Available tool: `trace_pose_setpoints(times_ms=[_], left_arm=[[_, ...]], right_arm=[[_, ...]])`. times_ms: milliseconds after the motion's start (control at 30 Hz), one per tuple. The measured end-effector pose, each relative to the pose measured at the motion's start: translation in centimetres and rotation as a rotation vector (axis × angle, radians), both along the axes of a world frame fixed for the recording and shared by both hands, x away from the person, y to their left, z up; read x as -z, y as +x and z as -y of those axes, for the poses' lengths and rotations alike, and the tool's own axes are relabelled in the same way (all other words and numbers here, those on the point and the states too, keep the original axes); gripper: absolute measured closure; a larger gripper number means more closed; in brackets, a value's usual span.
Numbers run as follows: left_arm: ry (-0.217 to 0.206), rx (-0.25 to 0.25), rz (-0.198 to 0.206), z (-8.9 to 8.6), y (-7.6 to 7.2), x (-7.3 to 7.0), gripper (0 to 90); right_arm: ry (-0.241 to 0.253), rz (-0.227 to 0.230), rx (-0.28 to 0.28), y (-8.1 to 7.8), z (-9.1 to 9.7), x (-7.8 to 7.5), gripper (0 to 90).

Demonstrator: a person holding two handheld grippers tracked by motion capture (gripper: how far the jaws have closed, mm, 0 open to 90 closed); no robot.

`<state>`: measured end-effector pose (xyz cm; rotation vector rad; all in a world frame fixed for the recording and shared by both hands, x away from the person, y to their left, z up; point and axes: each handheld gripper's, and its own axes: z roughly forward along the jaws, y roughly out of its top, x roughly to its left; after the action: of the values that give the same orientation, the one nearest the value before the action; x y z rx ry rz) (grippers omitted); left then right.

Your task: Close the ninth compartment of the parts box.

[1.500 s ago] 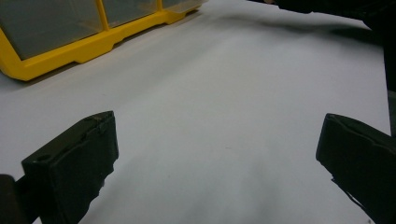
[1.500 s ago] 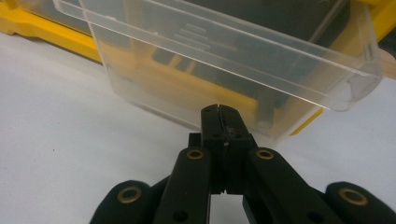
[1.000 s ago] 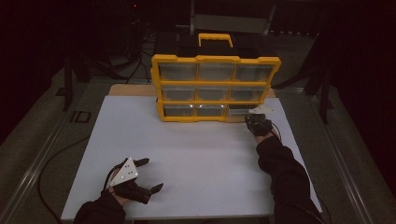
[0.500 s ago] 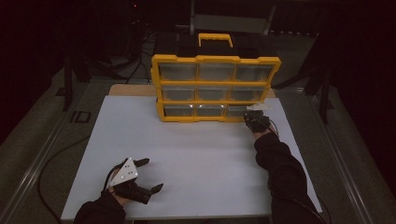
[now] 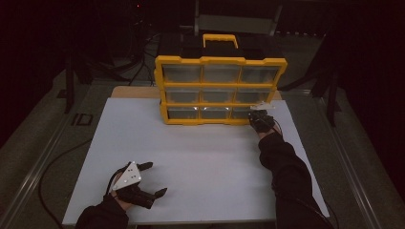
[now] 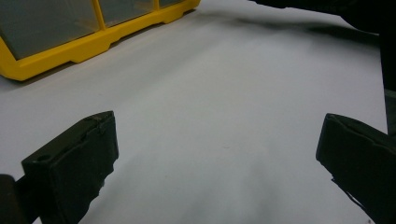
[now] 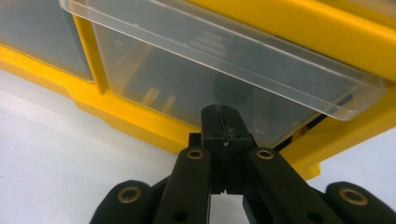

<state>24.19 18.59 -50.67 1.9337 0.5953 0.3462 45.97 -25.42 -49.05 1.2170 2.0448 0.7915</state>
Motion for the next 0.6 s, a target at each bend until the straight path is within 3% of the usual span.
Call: trace_pose_setpoints(times_ms=[467, 600], left_arm=[[0.004, 0.000, -0.002, 0.01, 0.00, 0.03, 0.0], [0.005, 0.000, 0.000, 0.03, -0.01, 0.00, 0.0]], right_arm=[[-0.006, -0.019, 0.010, 0.02, -0.32, -0.13, 90.0], [0.018, -0.023, 0.019, -0.42, -0.46, -0.36, 90.0]])
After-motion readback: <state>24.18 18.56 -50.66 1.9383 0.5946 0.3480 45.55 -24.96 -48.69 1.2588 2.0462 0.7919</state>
